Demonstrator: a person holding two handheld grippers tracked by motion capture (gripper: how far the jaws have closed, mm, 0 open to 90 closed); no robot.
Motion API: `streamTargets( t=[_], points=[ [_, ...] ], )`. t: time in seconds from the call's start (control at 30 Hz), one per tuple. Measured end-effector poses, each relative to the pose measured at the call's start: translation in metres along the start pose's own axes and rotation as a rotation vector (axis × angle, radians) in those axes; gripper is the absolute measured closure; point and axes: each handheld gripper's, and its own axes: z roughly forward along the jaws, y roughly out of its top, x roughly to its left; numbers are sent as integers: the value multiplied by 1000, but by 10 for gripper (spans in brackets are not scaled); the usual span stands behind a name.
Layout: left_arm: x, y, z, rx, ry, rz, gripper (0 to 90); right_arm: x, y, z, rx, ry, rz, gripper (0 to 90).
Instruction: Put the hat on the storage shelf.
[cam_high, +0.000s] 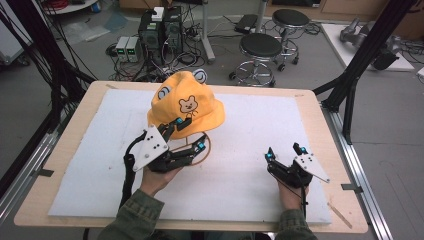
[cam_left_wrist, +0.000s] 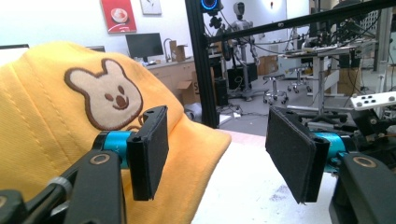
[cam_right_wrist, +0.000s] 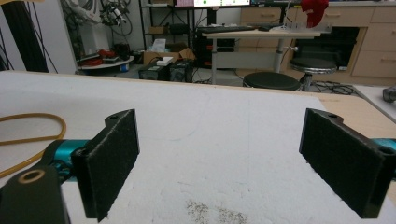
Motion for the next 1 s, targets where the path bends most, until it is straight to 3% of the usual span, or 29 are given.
streamTargets(
  t=[0.33,0.5,0.77,1.0],
  points=[
    [1,5,-8,-17,9,5,395,1,0,0,-1,1,2,108],
    [6,8,-14,-21,39,6,394,0,0,0,-6,1,0,109],
    [29,18,-36,-49,131,-13,391,1,0,0,-6,2,-1,108],
    [47,18,-63,-60,248,-26,385,3,1,-2,-24,-7,-5,109]
  ],
)
